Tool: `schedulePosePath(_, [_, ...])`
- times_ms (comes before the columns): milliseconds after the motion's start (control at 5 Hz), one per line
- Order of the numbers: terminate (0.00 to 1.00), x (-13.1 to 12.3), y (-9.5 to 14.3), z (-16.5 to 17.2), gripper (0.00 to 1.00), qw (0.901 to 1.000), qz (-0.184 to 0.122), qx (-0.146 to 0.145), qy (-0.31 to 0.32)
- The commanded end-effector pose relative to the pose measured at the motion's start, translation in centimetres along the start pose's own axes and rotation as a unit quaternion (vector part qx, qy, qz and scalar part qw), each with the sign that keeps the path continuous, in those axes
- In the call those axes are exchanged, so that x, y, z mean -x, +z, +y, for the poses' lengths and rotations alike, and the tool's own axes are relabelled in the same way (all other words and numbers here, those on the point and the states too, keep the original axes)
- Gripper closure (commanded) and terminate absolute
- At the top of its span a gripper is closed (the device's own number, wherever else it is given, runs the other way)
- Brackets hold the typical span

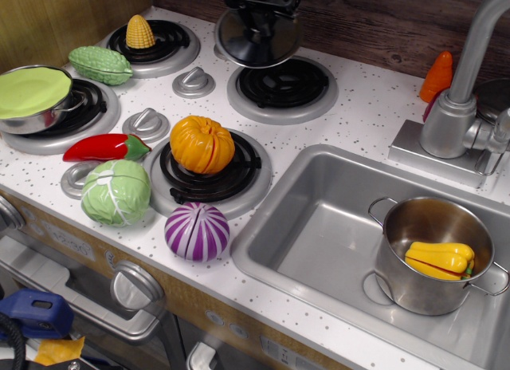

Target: Put lid on stove

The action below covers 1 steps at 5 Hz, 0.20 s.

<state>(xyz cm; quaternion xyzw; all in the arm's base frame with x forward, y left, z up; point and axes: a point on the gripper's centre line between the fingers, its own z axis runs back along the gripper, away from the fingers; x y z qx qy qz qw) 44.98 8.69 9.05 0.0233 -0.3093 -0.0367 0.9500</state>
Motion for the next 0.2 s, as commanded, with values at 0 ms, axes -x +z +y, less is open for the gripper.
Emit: schedulePosePath(0, [1.0, -1.32, -0.33, 0.33, 1.0, 0.9986, -0.048, 0.0, -0.021])
